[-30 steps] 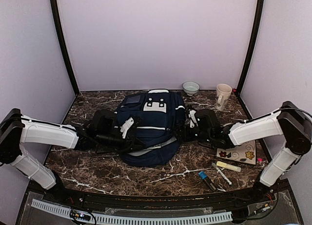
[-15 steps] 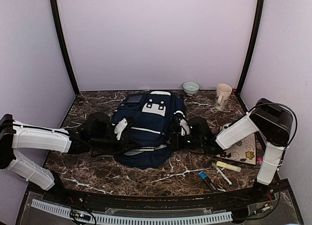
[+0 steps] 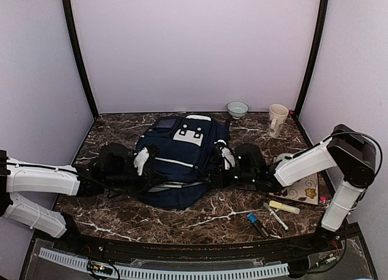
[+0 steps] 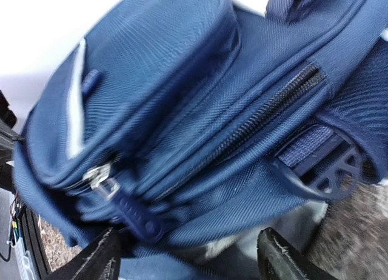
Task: Pack the student bag
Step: Move the student bag to the center of the board, then place the largest pocket of the bag in the student bag.
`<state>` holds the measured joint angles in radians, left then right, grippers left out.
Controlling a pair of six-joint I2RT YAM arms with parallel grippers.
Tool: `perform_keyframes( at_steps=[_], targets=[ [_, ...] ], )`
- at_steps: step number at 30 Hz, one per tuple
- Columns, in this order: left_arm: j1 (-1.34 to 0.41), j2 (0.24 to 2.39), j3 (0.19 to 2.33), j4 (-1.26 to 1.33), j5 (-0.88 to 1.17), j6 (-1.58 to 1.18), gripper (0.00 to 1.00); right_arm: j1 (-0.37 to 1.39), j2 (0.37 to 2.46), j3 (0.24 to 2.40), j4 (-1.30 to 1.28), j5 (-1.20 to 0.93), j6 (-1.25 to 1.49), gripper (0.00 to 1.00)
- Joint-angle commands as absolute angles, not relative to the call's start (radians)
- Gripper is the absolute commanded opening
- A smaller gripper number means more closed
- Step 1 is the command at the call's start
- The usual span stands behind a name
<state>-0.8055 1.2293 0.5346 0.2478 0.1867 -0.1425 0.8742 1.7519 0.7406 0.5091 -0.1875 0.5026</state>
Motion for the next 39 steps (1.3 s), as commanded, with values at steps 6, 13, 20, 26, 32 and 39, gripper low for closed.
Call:
perform_keyframes(
  at_steps=[6, 13, 20, 26, 32, 39],
  targets=[
    [-0.808, 1.163, 0.488, 0.297, 0.155, -0.173, 0.00, 0.903, 1.586, 0.613, 0.452, -0.101, 0.331, 0.80],
    [-0.808, 1.130, 0.483, 0.294, 0.188, -0.192, 0.00, 0.892, 1.586, 0.605, 0.498, 0.040, 0.261, 0.77],
    [-0.867, 1.136, 0.553, 0.259, 0.188, -0.187, 0.00, 0.869, 1.623, 0.619, 0.553, 0.034, 0.275, 0.72],
    [-0.923, 1.225, 0.632, 0.289, 0.197, -0.186, 0.00, 0.857, 1.617, 0.617, 0.576, 0.022, 0.276, 0.66],
    [-0.966, 1.358, 0.712, 0.308, 0.190, -0.199, 0.00, 0.845, 1.523, 0.551, 0.544, 0.167, 0.345, 0.60],
    [-0.982, 1.482, 0.788, 0.331, 0.200, -0.217, 0.00, 0.820, 1.379, 0.461, 0.406, 0.311, 0.442, 0.60]
  ],
)
